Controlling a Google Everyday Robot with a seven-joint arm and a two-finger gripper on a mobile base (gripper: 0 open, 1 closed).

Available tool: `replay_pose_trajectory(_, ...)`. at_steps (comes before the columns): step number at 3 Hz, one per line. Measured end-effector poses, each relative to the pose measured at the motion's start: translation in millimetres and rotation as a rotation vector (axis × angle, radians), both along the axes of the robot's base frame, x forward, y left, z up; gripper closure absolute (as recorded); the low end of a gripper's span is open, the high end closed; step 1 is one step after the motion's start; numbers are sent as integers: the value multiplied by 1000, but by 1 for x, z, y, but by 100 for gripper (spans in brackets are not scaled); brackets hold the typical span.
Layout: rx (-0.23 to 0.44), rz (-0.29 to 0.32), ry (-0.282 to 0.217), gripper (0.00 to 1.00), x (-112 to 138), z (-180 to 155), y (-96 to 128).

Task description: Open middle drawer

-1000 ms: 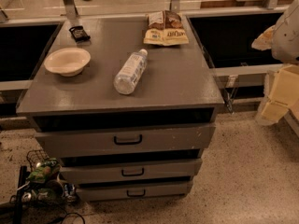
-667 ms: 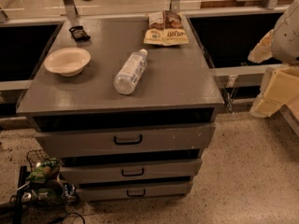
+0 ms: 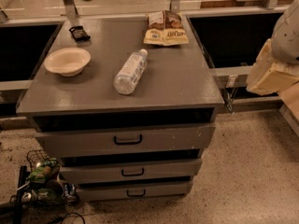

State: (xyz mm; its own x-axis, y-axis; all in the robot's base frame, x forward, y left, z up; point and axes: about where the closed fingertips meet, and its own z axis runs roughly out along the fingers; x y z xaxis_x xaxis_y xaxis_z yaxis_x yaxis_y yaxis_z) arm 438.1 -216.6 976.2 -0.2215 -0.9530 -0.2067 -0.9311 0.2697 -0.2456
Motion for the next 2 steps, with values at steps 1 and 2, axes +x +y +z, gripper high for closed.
replay_pose_trajectory(1,0,0,0,94,0,0,0)
replay_pose_trajectory(2,9,-21,-78,100,-1,10,14)
